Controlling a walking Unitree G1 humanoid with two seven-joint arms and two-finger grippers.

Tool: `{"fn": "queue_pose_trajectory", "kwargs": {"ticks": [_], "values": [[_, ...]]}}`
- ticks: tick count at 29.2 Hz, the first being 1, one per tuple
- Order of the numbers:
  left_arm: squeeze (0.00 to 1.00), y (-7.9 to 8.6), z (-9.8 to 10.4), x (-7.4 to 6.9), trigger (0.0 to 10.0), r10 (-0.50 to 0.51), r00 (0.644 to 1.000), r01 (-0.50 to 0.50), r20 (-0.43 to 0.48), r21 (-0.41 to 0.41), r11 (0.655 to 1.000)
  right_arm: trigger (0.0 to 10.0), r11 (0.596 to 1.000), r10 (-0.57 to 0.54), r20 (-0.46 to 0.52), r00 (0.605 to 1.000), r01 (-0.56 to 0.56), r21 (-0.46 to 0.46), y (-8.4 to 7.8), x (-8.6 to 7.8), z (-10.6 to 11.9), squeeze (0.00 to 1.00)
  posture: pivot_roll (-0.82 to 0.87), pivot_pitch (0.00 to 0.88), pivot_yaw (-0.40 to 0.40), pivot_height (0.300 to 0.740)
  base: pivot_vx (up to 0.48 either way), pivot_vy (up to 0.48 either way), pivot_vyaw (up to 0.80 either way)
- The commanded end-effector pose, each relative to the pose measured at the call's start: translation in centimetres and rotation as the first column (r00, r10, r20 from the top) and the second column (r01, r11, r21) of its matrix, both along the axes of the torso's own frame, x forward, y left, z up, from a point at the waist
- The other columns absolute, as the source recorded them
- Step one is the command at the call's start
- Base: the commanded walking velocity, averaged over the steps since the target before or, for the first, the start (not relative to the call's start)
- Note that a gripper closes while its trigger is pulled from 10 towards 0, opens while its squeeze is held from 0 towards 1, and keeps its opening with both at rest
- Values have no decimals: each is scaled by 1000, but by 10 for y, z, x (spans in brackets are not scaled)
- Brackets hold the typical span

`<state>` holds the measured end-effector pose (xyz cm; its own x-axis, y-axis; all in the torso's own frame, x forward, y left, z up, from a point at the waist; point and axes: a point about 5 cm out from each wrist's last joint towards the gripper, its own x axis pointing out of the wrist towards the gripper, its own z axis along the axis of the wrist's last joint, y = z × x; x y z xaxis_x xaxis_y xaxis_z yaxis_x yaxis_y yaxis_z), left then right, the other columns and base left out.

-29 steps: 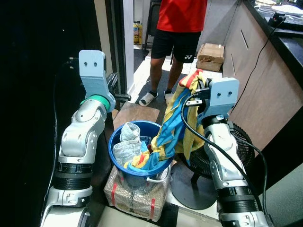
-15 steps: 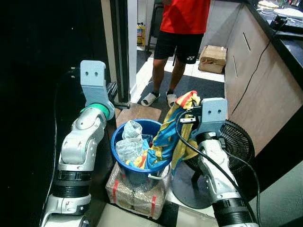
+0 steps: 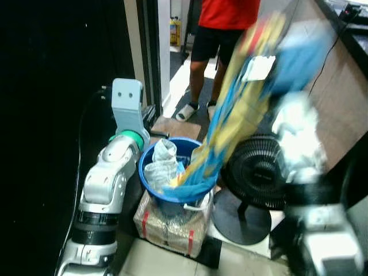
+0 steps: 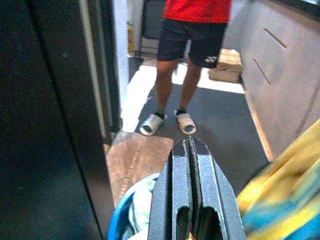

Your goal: Clothes washing

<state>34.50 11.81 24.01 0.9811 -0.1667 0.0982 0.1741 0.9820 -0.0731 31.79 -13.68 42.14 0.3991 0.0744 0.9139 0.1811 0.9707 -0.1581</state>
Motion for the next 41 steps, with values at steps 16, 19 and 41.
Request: {"fn": "queue_pose_trajectory", "kwargs": {"ticks": [16,19,41], "values": [[0,-1,-6,-5,10000,0,1000,0,-22,-3,1000,10000,999,34,-414,910,-28,20,0,37,-96,0,105,0,14,740,0,0,0],[0,-1,-6,-5,10000,0,1000,0,-23,-1,1000,10000,995,83,-492,867,-42,94,-2,34,-124,0,99,0,19,740,0,0,0],[0,-5,-9,-6,10000,-18,999,18,-33,5,1000,10000,993,73,-470,880,-21,115,1,12,-135,0,92,0,18,740,0,0,0]]}}
